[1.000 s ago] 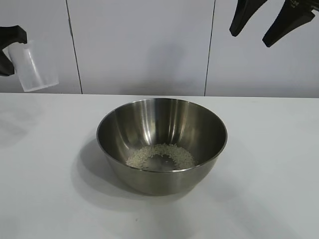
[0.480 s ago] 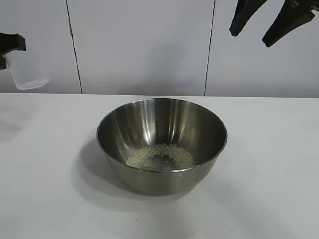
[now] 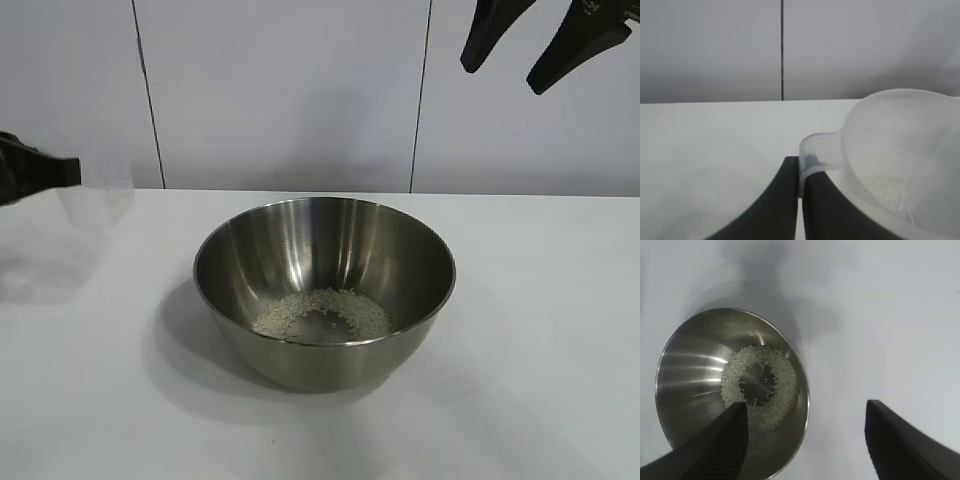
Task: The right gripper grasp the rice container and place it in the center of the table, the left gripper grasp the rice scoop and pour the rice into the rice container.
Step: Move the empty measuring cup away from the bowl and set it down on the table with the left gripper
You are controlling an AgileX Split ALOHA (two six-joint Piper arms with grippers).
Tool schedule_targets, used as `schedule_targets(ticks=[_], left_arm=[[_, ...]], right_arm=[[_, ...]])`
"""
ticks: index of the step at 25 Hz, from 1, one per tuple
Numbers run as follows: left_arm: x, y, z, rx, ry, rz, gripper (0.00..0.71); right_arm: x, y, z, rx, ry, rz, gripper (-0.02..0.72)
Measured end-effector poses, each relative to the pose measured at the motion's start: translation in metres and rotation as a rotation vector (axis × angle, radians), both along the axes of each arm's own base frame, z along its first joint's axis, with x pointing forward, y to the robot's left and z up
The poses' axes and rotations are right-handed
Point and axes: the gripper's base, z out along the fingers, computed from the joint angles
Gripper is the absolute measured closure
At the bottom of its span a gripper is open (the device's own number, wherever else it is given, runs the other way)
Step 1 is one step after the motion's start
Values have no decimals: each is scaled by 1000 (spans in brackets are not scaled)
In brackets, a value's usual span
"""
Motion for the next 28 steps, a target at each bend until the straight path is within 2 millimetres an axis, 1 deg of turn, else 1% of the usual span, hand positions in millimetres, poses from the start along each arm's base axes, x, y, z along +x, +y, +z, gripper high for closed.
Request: schedule_targets(ticks=[5,8,10,13,16,18,19,21,23,25,28], left_arm=[[3,-4,-33,9,17,-35,702],[2,-6,-47,16,31,-65,702],[2,-6,-53,16,43,-67,702],[2,-6,-55,21,47,-70,702],[1,-6,-60,65,65,-84,702],[0,-6,-63,86,78,-91,685],[0,-6,-63,89,78,-92,662],[0,-6,-63,91,72,-93,592],[0,-6,-63,91,71,-93,483],[-4,-5,-64,93,79,-94,385],[-23,0,-64,106,119,-86,337]], right_arm=[[0,0,0,1,0,0,240],[0,0,0,1,-1,0,240],[0,0,0,1,-2,-1,240],[1,0,1,3,-15,-4,240],[2,0,1,4,-21,-6,240],[2,0,1,4,-22,-6,240],[2,0,1,4,-22,-6,240],[2,0,1,4,-22,-6,240],[2,0,1,4,-23,-7,240],[2,0,1,4,-26,-7,240],[2,0,1,4,-26,-7,240]])
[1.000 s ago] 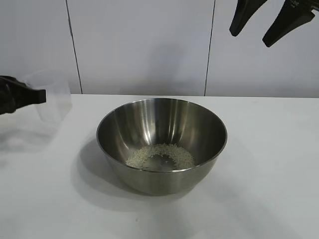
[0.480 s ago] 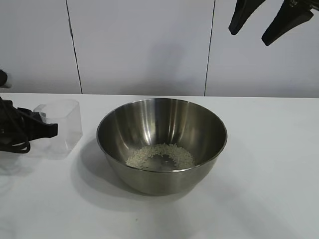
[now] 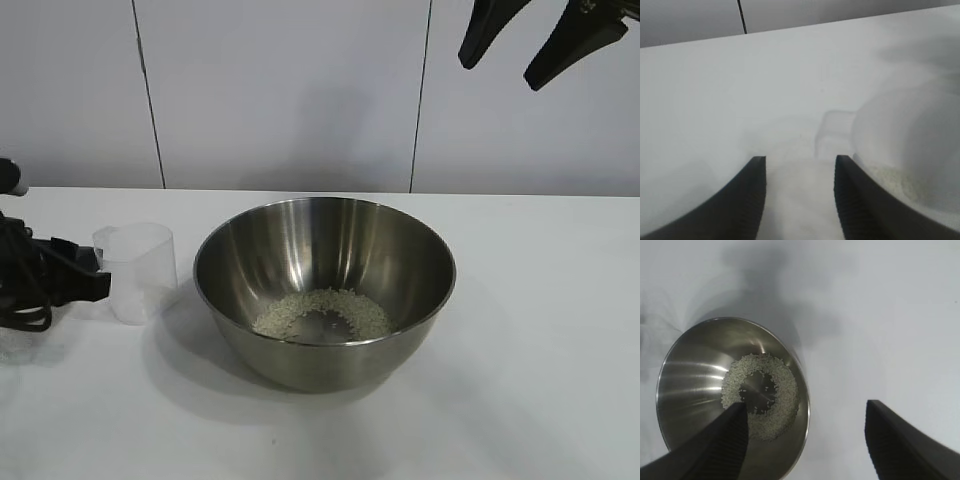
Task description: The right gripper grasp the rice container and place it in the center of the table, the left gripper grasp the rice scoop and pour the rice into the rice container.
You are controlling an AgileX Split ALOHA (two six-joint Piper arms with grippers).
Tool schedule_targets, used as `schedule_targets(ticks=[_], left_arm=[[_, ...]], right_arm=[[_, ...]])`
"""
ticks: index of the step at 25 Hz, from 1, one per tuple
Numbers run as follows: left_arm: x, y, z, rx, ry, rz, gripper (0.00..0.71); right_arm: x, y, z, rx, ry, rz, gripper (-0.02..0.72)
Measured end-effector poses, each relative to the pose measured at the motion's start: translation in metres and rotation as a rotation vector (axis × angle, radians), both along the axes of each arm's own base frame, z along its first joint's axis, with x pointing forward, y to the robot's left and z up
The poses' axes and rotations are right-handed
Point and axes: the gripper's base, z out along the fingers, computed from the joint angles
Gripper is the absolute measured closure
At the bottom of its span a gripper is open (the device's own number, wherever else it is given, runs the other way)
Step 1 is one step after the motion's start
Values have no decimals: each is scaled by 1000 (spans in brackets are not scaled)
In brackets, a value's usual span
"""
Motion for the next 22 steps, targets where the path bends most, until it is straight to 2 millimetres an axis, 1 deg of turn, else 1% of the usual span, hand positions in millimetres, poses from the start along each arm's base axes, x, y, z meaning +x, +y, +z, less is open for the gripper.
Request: schedule_targets(ticks=[4,6,7,9,11,12,14,16,17,18,20,22], left_arm=[[-29,9,9,5,30,33,326],[-39,13,21,-45,21,73,326],[-42,14,28,-96,27,100,326],[-43,13,47,-193,26,127,326],[-41,8,66,-249,51,105,326],[-38,5,78,-258,54,77,326],[-28,-1,108,-254,51,28,326],[-19,-8,138,-211,69,-9,326],[-13,-11,153,-193,94,-1,326],[-10,-14,163,-162,136,18,326],[-2,-26,190,-107,184,46,326],[2,-38,210,-67,265,90,326]], right_arm=[[0,0,0,0,0,0,240],[0,0,0,0,-1,0,240],[0,0,0,0,-1,0,240],[0,0,0,0,-1,0,240],[0,0,0,0,-1,0,240],[0,0,0,0,-1,0,240],[0,0,0,0,-1,0,240],[0,0,0,0,-1,0,240],[0,0,0,0,-1,0,240],[0,0,0,0,-1,0,240],[0,0,0,0,-2,-1,240],[0,0,0,1,-4,-1,240]])
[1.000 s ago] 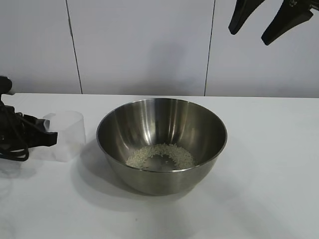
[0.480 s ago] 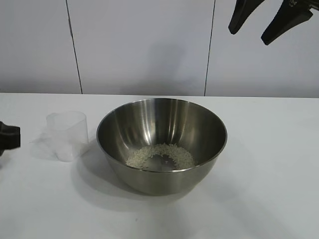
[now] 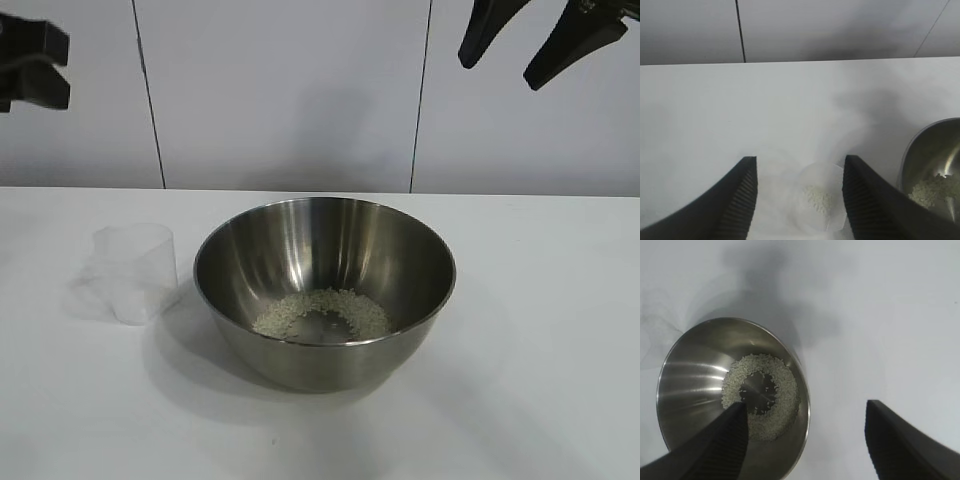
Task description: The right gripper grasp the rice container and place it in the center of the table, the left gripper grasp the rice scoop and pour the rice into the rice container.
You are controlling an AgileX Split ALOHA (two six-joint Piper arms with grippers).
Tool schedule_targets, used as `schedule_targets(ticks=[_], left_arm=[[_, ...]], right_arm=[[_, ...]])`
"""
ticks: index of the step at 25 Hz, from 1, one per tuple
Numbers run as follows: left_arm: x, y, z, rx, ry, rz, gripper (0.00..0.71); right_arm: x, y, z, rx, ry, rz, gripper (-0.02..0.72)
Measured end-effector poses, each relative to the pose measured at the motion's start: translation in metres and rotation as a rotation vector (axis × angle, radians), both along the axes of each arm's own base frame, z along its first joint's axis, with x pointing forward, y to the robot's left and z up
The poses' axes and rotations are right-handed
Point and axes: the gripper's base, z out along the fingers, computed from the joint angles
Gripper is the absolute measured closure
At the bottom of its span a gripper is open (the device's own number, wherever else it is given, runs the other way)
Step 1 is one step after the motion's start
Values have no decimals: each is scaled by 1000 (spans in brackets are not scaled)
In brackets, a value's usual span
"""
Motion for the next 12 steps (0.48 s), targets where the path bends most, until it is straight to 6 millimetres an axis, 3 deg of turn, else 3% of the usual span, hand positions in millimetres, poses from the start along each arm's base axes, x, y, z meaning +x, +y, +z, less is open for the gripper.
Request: schedule_targets(ticks=[3,6,10,12], left_arm=[[11,-20,29,-38,112,20,326],[26,-41,44,-109,226,-52,326],[44,-68,56,-175,351,-201,315],[52,-76,51,-159,435,-247,270]], right_arm=[[0,0,0,1,-6,-2,240],[1,0,0,1,-7,-2,240],[0,0,0,1,-6,-2,240],[0,0,0,0,-3,-1,240]])
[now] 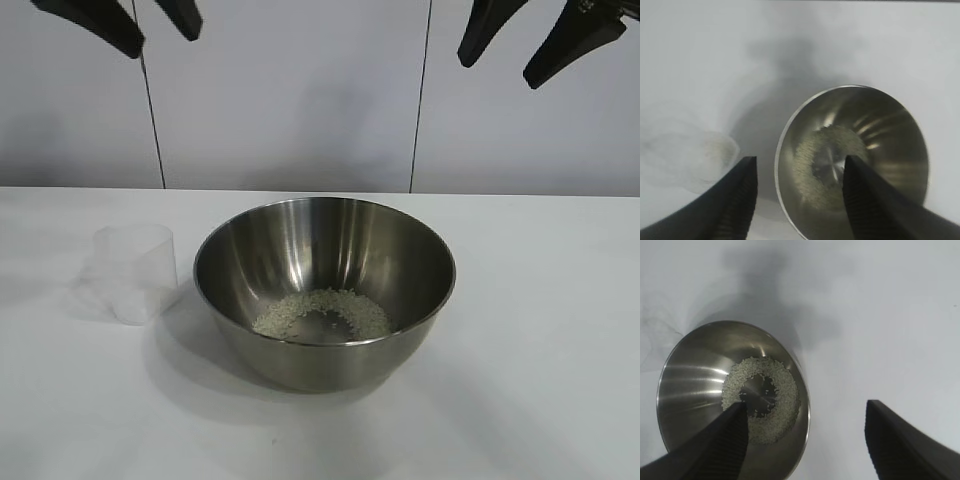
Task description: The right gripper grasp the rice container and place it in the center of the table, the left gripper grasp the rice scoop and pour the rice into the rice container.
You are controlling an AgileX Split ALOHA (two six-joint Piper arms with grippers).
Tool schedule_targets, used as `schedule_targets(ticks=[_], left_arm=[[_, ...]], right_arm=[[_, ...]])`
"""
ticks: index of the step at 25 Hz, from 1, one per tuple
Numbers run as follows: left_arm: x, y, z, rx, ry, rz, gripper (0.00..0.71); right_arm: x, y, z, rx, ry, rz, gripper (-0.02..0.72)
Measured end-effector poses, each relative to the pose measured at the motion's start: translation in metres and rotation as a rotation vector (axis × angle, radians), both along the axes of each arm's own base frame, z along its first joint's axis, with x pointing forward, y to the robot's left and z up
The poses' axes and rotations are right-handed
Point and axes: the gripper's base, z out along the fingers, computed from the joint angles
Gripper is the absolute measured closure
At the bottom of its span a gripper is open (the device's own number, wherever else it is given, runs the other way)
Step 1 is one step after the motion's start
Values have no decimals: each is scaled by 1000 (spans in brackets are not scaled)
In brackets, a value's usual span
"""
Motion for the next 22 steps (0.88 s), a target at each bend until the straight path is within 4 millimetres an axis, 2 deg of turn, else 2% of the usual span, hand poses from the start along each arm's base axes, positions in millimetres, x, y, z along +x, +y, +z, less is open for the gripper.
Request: schedule_targets(ticks=[2,5,11,22], left_arm=[[6,-5,-5,30,56,-43,193],[13,-8,-6,39,72,-53,139],[16,-9,8,8,44,-24,124],[17,-10,9,-1,33,-15,123]], right_arm=[[-1,0,0,-1,6,2,240],[-1,0,0,-1,8,2,240],[-2,0,-1,-2,26,7,240],[-3,0,-1,-3,35,10,240]])
